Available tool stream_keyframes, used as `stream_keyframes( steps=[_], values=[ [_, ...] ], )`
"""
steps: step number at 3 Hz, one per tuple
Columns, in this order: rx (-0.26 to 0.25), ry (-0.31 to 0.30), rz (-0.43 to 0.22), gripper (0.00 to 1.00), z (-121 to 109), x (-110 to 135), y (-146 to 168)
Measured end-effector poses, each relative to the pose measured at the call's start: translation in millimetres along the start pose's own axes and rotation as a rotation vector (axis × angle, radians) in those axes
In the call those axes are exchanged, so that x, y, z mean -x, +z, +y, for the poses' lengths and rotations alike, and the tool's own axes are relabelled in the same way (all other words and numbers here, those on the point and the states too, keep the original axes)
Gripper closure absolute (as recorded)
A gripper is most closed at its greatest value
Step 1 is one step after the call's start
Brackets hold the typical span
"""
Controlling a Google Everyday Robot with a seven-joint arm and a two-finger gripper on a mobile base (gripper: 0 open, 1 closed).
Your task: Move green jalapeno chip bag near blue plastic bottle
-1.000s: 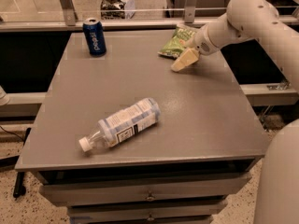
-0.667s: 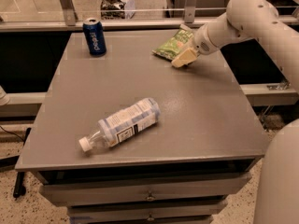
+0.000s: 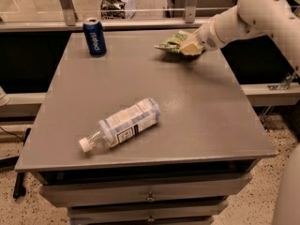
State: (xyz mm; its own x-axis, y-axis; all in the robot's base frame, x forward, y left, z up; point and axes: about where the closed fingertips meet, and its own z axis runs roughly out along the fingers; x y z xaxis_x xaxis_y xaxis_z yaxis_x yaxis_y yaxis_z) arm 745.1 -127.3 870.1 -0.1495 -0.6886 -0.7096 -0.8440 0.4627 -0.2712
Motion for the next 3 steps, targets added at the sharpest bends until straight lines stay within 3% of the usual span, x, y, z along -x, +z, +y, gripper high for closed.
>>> stream_keyframes(
  steps=[1,2,3],
  values=[
    [0.024,-0.073,-0.084,1.00,19,30,-47],
    [0.071,-0.143,-0.117,1.00,51,38,-91],
    [0.147,-0.159,-0.115,1.00,87,20,-118]
  ],
)
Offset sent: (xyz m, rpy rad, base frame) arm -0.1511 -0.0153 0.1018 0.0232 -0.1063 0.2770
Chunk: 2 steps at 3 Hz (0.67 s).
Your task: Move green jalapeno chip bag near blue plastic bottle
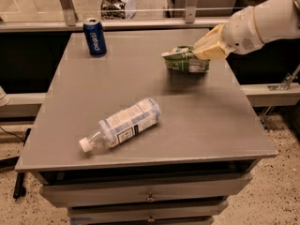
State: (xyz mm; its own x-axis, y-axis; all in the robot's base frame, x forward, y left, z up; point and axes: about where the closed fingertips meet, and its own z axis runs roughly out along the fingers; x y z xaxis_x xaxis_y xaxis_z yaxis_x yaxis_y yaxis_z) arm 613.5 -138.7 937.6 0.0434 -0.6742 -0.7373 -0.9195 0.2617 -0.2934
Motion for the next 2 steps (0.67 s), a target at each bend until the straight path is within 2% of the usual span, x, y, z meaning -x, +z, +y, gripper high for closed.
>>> stream_keyframes(
  steps=[1,2],
  values=[
    [0.081,-0.007,-0.013,1.00,46,-11,-14],
    [0.148,-0.005,-0.014,1.00,78,-29,-23]
  ],
)
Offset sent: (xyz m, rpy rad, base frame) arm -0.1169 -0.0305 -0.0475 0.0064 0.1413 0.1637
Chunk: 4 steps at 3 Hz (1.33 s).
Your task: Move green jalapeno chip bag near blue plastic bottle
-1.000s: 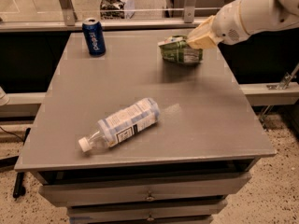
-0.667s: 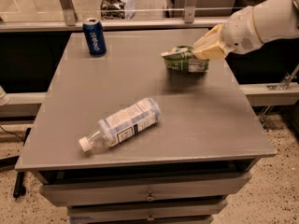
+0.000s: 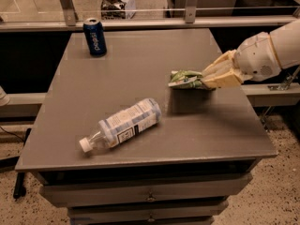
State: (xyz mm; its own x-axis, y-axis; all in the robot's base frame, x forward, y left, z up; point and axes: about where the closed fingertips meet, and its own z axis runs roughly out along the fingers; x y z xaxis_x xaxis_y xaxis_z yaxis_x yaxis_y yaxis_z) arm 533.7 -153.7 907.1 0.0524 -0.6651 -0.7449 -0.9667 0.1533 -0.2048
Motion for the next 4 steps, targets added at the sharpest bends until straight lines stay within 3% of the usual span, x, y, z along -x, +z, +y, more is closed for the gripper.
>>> stream_keyframes(
  steps=[1,4],
  values=[
    [0.009,-0.012,-0.004,1.00,4,-1,3],
    [0.132,-0.112,-0.031,1.00,69,-2,6]
  ],
)
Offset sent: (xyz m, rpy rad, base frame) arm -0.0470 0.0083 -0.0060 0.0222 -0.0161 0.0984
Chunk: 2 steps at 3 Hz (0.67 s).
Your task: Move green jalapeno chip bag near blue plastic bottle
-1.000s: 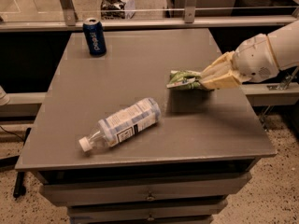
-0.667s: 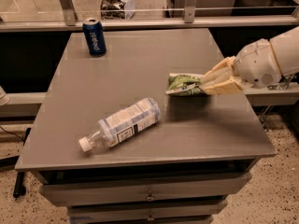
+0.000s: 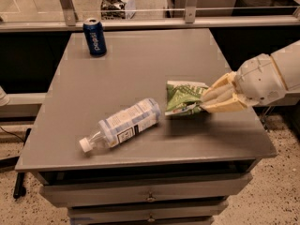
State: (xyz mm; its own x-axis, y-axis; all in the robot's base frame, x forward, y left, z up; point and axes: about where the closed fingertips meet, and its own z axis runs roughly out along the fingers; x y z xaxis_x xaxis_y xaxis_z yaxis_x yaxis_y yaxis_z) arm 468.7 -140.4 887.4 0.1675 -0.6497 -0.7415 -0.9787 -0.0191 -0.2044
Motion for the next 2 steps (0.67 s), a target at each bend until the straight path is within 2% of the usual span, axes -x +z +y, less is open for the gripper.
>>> stream_keyframes(
  steps=[1,2],
  values=[
    [0.055,-0.041,-0.017,1.00,22,0,3],
    [0.113,-0.055,-0.037,0.82,44,1,10]
  ],
)
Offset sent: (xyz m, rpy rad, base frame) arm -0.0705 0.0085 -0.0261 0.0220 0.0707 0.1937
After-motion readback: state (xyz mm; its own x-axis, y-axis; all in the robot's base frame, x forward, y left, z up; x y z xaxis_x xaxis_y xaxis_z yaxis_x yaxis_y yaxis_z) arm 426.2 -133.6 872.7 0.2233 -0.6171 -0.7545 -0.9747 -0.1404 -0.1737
